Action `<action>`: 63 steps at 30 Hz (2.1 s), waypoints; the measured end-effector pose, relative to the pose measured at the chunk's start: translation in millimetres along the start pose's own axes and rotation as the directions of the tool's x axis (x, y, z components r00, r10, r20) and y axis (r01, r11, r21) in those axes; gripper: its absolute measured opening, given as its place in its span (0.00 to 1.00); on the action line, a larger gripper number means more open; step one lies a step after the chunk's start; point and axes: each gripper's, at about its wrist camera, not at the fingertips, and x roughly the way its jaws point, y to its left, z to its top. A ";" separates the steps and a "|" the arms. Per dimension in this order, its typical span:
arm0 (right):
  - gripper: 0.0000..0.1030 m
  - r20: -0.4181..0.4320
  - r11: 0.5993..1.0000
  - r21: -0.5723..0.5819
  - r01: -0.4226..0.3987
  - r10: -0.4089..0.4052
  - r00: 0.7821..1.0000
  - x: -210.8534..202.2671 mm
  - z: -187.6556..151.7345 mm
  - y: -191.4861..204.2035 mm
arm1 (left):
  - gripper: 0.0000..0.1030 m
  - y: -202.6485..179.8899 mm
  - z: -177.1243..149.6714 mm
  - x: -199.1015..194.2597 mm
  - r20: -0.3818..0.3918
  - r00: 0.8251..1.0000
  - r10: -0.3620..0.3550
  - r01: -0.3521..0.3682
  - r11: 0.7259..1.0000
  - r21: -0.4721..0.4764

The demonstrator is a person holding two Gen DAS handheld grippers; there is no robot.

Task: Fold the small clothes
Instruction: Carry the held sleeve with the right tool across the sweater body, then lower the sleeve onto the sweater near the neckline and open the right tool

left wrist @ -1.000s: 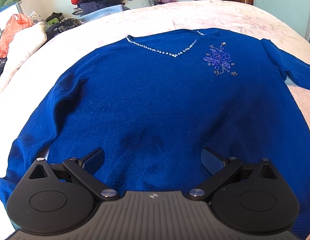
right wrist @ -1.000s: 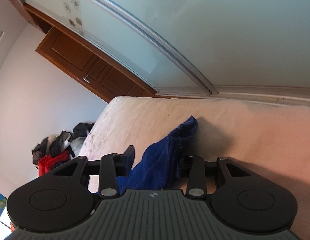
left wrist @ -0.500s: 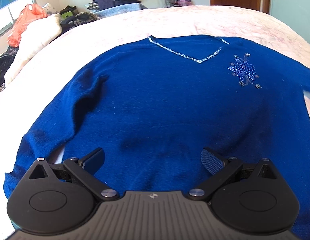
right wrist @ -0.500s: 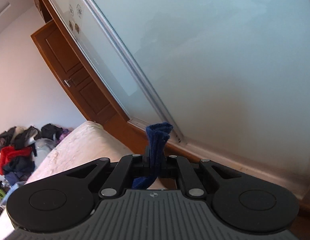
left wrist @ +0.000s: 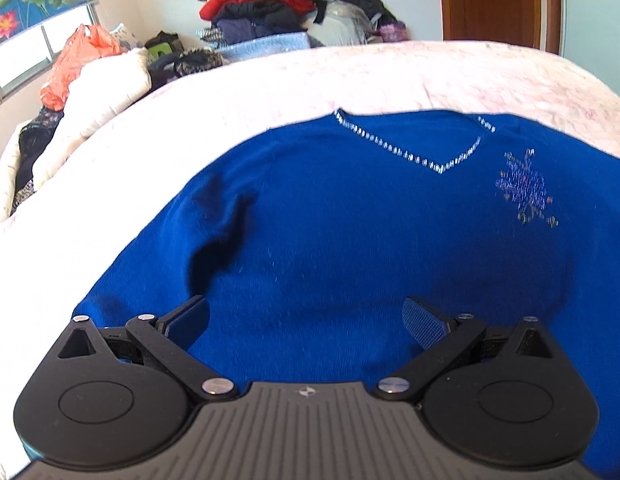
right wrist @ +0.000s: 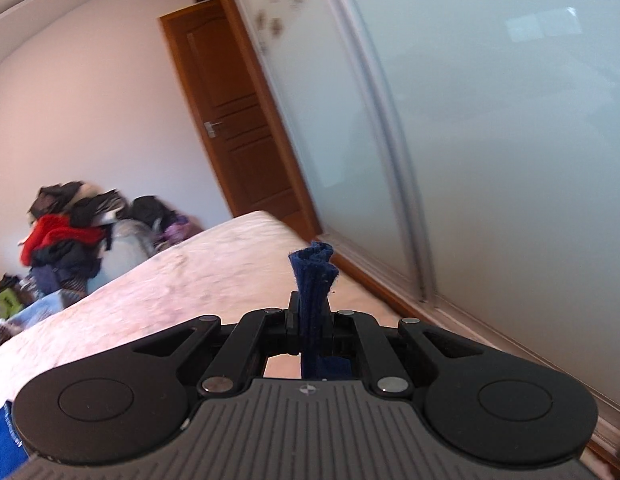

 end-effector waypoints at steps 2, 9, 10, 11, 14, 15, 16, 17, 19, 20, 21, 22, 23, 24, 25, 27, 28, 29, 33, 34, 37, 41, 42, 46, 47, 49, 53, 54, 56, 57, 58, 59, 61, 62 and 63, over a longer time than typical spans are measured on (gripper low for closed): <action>0.09 -0.017 0.998 -0.022 -0.056 0.056 0.998 4.5 -1.5 23.9 | 1.00 0.5 1.5 2.1 0.019 1.000 -0.007 0.007 1.000 -0.003; 0.10 -0.113 0.974 -0.097 -0.206 0.195 0.974 36.8 -18.0 108.3 | 1.00 9.6 -0.5 20.5 -0.007 0.998 -0.057 0.057 0.997 -0.046; 0.10 -0.133 0.969 -0.099 -0.228 0.214 0.968 41.7 -20.8 118.7 | 1.00 11.3 -1.2 22.2 -0.011 0.998 -0.057 0.056 0.997 -0.052; 0.10 -0.149 0.964 -0.103 -0.244 0.228 0.962 46.0 -23.3 127.7 | 1.00 12.4 -2.2 23.6 -0.014 0.998 -0.054 0.053 0.997 -0.057; 0.10 -0.189 0.950 -0.111 -0.293 0.270 0.944 45.8 -38.0 155.3 | 1.00 17.1 -4.0 28.0 -0.024 0.999 -0.049 0.047 0.996 -0.069; 0.10 -0.199 0.945 -0.114 -0.307 0.281 0.939 44.8 -41.6 162.1 | 1.00 18.3 -4.2 28.8 -0.027 0.998 -0.049 0.047 0.996 -0.073; 0.10 -0.210 0.940 -0.118 -0.321 0.292 0.933 45.5 -44.3 169.6 | 1.00 19.6 -4.7 29.4 -0.029 0.998 -0.049 0.047 0.996 -0.078; 0.10 -0.219 0.935 -0.124 -0.332 0.301 0.928 47.4 -44.6 177.5 | 1.00 20.7 -5.0 29.4 -0.030 0.998 -0.050 0.048 0.995 -0.082; 0.10 -0.233 0.925 -0.136 -0.355 0.318 0.919 36.9 -61.6 184.4 | 1.00 22.1 -6.1 29.2 -0.031 0.998 -0.049 0.047 0.995 -0.087; 0.10 -0.239 0.920 -0.143 -0.365 0.326 0.915 35.9 -64.1 191.4 | 1.00 22.4 -6.5 29.5 -0.031 0.998 -0.047 0.044 0.995 -0.086; 0.10 -0.246 0.915 -0.148 -0.375 0.333 0.910 35.5 -66.0 197.6 | 1.00 22.7 -7.1 29.9 -0.030 0.999 -0.043 0.041 0.995 -0.087; 0.10 -0.254 0.911 -0.151 -0.384 0.339 0.906 37.7 -68.7 204.6 | 1.00 23.0 -7.6 30.0 -0.029 0.999 -0.041 0.038 0.995 -0.087; 0.10 -0.262 0.907 -0.155 -0.392 0.345 0.901 34.5 -75.8 206.7 | 1.00 23.1 -7.6 30.8 -0.029 0.999 -0.038 0.036 0.995 -0.088; 0.10 -0.271 0.903 -0.161 -0.398 0.348 0.898 33.6 -80.1 211.3 | 1.00 23.2 -8.1 31.5 -0.032 0.999 -0.036 0.033 0.995 -0.089; 0.10 -0.278 0.900 -0.167 -0.402 0.349 0.895 32.1 -84.2 215.5 | 1.00 23.3 -8.6 32.4 -0.036 0.999 -0.035 0.031 0.995 -0.090; 0.10 -0.295 0.894 -0.176 -0.413 0.352 0.888 34.3 -92.9 224.5 | 1.00 24.1 -9.9 34.2 -0.045 0.998 -0.036 0.031 0.995 -0.094; 0.10 -0.306 0.890 -0.179 -0.419 0.354 0.884 34.8 -95.8 227.5 | 1.00 24.4 -10.7 35.0 -0.049 0.998 -0.036 0.031 0.995 -0.096; 0.10 -0.316 0.888 -0.181 -0.423 0.355 0.880 39.8 -99.9 230.6 | 1.00 24.6 -11.4 35.5 -0.053 0.998 -0.036 0.031 0.995 -0.098; 0.11 -0.341 0.878 -0.198 -0.436 0.356 0.870 40.1 -108.4 238.9 | 1.00 24.0 -13.4 37.6 -0.058 0.998 -0.038 0.032 0.994 -0.103; 0.11 -0.344 0.877 -0.199 -0.437 0.355 0.869 41.3 -111.3 239.8 | 1.00 23.4 -14.1 38.1 -0.059 0.998 -0.037 0.031 0.994 -0.103; 0.11 -0.363 0.878 -0.195 -0.438 0.350 0.863 44.1 -120.1 240.9 | 1.00 22.3 -14.3 40.7 -0.064 0.997 -0.038 0.031 0.994 -0.103; 0.11 -0.389 0.878 -0.195 -0.436 0.339 0.857 47.6 -127.0 240.5 | 1.00 21.1 -13.9 42.4 -0.062 0.997 -0.036 0.029 0.995 -0.100; 0.12 -0.393 0.879 -0.196 -0.435 0.336 0.856 48.2 -128.1 240.3 | 1.00 21.3 -14.1 42.7 -0.063 0.997 -0.036 0.029 0.994 -0.101; 0.12 -0.408 0.880 -0.192 -0.434 0.331 0.851 52.1 -131.7 238.5 | 1.00 21.6 -16.0 43.3 -0.058 0.998 -0.036 0.030 0.994 -0.102; 0.12 -0.411 0.881 -0.189 -0.433 0.330 0.850 53.0 -132.0 238.0 | 1.00 21.7 -16.5 43.1 -0.056 0.998 -0.035 0.030 0.994 -0.102; 0.12 -0.414 0.884 -0.181 -0.432 0.330 0.848 54.1 -131.7 237.4 | 1.00 21.8 -17.3 42.9 -0.053 0.998 -0.036 0.030 0.994 -0.103; 0.12 -0.412 0.875 -0.198 -0.443 0.335 0.847 52.8 -127.3 242.8 | 1.00 25.6 -19.1 45.5 -0.057 0.997 -0.060 0.053 0.991 -0.125; 0.12 -0.412 0.871 -0.205 -0.447 0.338 0.846 52.5 -125.8 245.0 | 1.00 27.3 -19.5 46.3 -0.060 0.996 -0.069 0.060 0.989 -0.135; 0.12 -0.408 0.866 -0.216 -0.451 0.339 0.848 52.2 -123.2 249.3 | 1.00 29.6 -20.1 47.1 -0.061 0.995 -0.082 0.072 0.987 -0.145; 0.12 -0.403 0.864 -0.224 -0.450 0.338 0.850 51.7 -122.8 251.7 | 1.00 29.5 -20.7 46.7 -0.057 0.995 -0.085 0.076 0.987 -0.141; 0.12 -0.403 0.859 -0.235 -0.455 0.339 0.850 51.5 -122.2 254.3 | 1.00 28.8 -21.5 45.8 -0.050 0.995 -0.085 0.078 0.988 -0.132; 0.12 -0.405 0.852 -0.250 -0.461 0.340 0.849 51.0 -122.4 257.6 | 1.00 27.9 -22.3 44.7 -0.042 0.996 -0.082 0.077 0.990 -0.122; 0.12 -0.401 0.835 -0.291 -0.467 0.336 0.852 49.8 -123.2 264.1 | 1.00 26.5 -23.2 43.6 -0.030 0.997 -0.073 0.069 0.991 -0.118; 0.12 -0.399 0.830 -0.305 -0.467 0.334 0.854 49.3 -123.5 267.3 | 1.00 26.0 -23.4 43.2 -0.026 0.997 -0.070 0.067 0.991 -0.116; 0.12 -0.400 0.826 -0.311 -0.471 0.336 0.853 49.1 -123.7 270.3 | 1.00 25.8 -23.8 42.9 -0.021 0.997 -0.069 0.066 0.991 -0.115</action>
